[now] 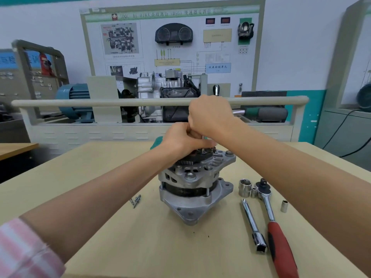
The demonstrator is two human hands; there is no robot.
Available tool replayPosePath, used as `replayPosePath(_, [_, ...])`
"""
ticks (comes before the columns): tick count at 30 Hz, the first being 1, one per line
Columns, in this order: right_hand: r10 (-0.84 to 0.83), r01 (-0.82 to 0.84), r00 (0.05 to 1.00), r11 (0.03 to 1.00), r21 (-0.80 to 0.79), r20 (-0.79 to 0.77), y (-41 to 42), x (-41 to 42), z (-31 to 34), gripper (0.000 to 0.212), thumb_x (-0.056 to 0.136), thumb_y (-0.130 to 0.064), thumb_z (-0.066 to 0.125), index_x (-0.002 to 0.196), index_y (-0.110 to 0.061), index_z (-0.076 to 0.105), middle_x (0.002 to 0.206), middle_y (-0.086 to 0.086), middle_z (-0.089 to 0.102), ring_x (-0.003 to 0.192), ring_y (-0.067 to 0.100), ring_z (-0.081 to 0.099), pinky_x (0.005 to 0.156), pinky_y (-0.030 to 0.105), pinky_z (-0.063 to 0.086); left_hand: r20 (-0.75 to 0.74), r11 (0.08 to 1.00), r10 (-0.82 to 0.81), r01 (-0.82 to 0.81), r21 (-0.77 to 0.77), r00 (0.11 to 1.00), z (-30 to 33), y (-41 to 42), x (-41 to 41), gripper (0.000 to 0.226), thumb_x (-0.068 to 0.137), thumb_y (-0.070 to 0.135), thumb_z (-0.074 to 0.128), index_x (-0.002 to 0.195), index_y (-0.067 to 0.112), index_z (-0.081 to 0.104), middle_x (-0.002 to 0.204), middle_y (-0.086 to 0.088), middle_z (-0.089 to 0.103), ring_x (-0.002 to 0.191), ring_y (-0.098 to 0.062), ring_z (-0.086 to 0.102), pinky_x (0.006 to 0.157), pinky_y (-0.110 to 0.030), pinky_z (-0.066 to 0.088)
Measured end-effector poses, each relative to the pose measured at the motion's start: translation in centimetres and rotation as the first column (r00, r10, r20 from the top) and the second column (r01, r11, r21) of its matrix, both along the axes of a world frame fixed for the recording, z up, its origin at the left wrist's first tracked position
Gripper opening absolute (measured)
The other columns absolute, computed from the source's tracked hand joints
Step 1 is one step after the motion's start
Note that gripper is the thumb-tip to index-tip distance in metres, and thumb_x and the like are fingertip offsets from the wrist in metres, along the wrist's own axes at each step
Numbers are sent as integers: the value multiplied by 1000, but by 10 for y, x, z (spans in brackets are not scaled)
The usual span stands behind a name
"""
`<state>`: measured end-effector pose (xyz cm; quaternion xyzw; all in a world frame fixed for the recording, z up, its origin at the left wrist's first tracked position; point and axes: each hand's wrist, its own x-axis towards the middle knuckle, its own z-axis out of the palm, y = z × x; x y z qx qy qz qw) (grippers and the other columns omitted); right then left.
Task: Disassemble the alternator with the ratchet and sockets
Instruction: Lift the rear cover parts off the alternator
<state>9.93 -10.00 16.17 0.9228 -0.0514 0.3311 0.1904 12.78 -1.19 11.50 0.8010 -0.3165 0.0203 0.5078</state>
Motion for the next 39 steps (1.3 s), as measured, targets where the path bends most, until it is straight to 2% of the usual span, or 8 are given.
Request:
replayPosePath(5, [-11,11,1000,1000,-14,-16,2,-1,1,26,93,-13,44,68,-9,36,61,1,26,49,18,31,43,26,20,-94,983,-182,184,20,979,3,14,1,18,79,16,75,95,9,70,93,-4,73,86,-14,68,87,-26,50])
replayPosePath(9, [-3,3,1000,1000,-25,-19,2,-2,2,17,93,-14,43,77,-13,40,62,1,25,52,19,31,43,26,18,-136,966,-259,257,-37,956,4,18,4,10,81,7,71,90,10,72,86,1,74,78,-5,67,81,-18,53])
replayPosePath(15, [-3,3,1000,1000,-14,-14,2,-3,2,23,92,-13,42,70,-13,36,62,0,26,49,18,30,44,27,20,-32,996,-40,37,-75,999,-2,6,-1,21,67,19,84,74,17,64,70,0,63,70,-14,57,85,-38,52])
replayPosePath(21, [-5,5,1000,1000,6,-10,0,-4,2,15,93,-13,41,78,-14,37,62,1,26,59,22,35,54,31,28,-137,960,-280,281,-16,950,3,18,3,13,82,8,71,93,15,71,91,-1,74,79,-6,67,73,-14,54])
replayPosePath(27, [-25,25,1000,1000,-14,-17,3,-1,2,23,91,-13,43,69,-13,34,64,1,26,50,17,29,45,27,20,25,1000,-10,11,-27,1000,-2,5,-1,26,66,22,84,73,14,61,65,4,58,61,-10,52,66,-27,45])
replayPosePath(33, [-34,35,999,999,18,-18,2,-2,3,13,91,-11,44,80,-14,38,63,-1,26,55,18,32,51,30,26,-32,984,-168,169,56,985,1,15,2,17,76,16,78,90,11,71,86,-4,73,76,-7,64,81,-24,53])
replayPosePath(35, [-40,41,999,999,12,-22,4,-3,3,16,91,-11,44,77,-14,37,62,0,25,51,17,29,49,29,25,-35,991,-130,131,33,991,1,12,1,22,73,14,80,90,3,72,86,-13,72,74,-12,60,86,-31,51])
replayPosePath(39, [-46,45,998,999,-28,-33,7,-3,4,30,91,-11,45,64,-12,31,62,1,26,48,16,26,44,26,17,0,1000,-6,6,11,1000,-1,3,-2,31,67,20,83,86,4,66,77,-4,63,72,-16,55,76,-35,50])
